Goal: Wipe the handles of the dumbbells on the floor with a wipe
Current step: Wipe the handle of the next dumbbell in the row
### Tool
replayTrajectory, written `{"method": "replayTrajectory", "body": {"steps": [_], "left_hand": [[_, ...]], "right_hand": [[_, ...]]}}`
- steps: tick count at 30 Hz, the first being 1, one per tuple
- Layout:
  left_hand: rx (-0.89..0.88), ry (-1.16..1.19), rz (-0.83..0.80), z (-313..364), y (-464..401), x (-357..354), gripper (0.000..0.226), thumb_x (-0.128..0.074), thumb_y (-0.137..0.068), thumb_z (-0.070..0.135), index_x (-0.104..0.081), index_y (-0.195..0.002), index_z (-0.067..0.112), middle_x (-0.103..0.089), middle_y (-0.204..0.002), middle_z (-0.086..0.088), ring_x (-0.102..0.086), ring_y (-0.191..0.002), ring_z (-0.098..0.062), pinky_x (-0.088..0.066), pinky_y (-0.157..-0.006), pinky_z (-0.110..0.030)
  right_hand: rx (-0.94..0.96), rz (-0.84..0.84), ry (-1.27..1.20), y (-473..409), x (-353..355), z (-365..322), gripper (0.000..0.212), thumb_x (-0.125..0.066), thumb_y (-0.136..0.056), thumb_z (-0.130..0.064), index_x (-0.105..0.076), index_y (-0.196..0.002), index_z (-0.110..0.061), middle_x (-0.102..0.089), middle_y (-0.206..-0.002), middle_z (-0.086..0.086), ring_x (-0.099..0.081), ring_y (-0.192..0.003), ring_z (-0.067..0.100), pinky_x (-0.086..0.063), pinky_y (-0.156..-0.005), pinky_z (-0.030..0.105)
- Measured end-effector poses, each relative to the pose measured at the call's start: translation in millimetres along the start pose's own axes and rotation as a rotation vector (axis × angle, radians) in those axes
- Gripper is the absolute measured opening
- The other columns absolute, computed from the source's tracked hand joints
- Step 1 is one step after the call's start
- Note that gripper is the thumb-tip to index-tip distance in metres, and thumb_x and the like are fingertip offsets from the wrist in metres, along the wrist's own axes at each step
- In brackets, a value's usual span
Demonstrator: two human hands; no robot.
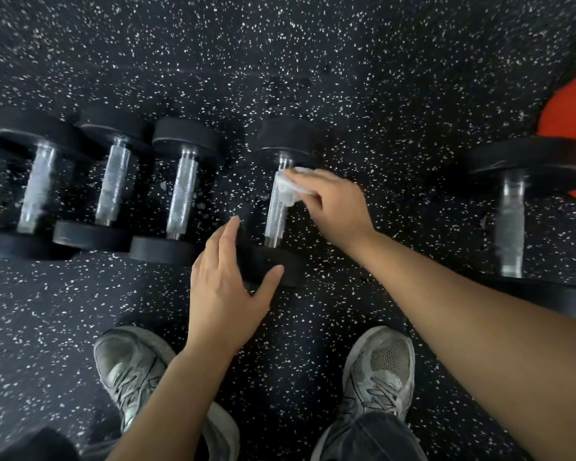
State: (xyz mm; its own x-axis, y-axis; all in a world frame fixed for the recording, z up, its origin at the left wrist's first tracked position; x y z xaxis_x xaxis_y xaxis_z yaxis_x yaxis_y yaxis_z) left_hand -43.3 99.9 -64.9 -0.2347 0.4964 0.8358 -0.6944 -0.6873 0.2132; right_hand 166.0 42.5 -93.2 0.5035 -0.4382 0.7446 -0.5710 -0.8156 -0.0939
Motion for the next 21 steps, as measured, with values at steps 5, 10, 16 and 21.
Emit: {"method": "replayTrajectory", "body": {"steps": [5, 10, 16, 21], "left_hand": [[0.013, 0.006, 0.036, -11, 0, 9, 0.078, -0.061, -0.096, 0.049, -0.026, -0.159, 0.018, -0.042, -0.156, -0.007, -0.043, -0.141, -0.025, -0.033, -0.115, -0.043], [-0.046, -0.087, 0.115, -19, -3, 23, 0.065, -0.056, -0.102, 0.035, -0.031, -0.157, 0.01, -0.047, -0.152, -0.012, -0.043, -0.142, -0.028, -0.027, -0.12, -0.044], [-0.046, -0.118, 0.136, -28, -6, 37, 0.067, -0.061, -0.1, 0.031, -0.032, -0.156, 0.007, -0.047, -0.151, -0.014, -0.041, -0.142, -0.029, -0.023, -0.124, -0.044], [-0.03, -0.121, 0.128, -41, -11, 41, 0.067, -0.053, -0.102, 0.041, -0.032, -0.156, 0.008, -0.046, -0.152, -0.013, -0.038, -0.144, -0.029, -0.023, -0.124, -0.052]], "right_hand": [[0.249, -0.244, 0.026, 27, -27, -28, 0.042, -0.064, -0.096, -0.013, -0.064, -0.137, -0.024, -0.074, -0.106, -0.007, -0.069, -0.091, 0.015, -0.059, -0.074, 0.038], [0.294, -0.241, 0.038, 9, -26, -48, 0.038, -0.058, -0.099, -0.018, -0.067, -0.133, -0.03, -0.073, -0.121, -0.008, -0.07, -0.104, 0.015, -0.058, -0.083, 0.035], [0.073, -0.068, -0.019, -7, -29, -41, 0.034, -0.055, -0.103, -0.019, -0.068, -0.132, -0.03, -0.068, -0.134, -0.01, -0.066, -0.117, 0.009, -0.058, -0.093, 0.039], [0.199, -0.283, -0.107, 33, -50, -52, 0.043, -0.062, -0.095, -0.009, -0.067, -0.134, -0.027, -0.072, -0.123, -0.011, -0.068, -0.11, 0.01, -0.058, -0.088, 0.038]]}}
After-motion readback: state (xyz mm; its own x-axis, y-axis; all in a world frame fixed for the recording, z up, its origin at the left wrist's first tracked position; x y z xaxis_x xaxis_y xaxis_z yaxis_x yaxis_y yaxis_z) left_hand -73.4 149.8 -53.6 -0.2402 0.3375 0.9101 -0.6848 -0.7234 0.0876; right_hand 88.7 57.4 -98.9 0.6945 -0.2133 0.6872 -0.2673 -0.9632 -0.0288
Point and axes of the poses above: each hand's wrist, its own y-axis away from the middle knuckle, its own x-axis out of the back of the hand, z = x × y, the point moved 8 cm from there along -y, towards the middle knuckle
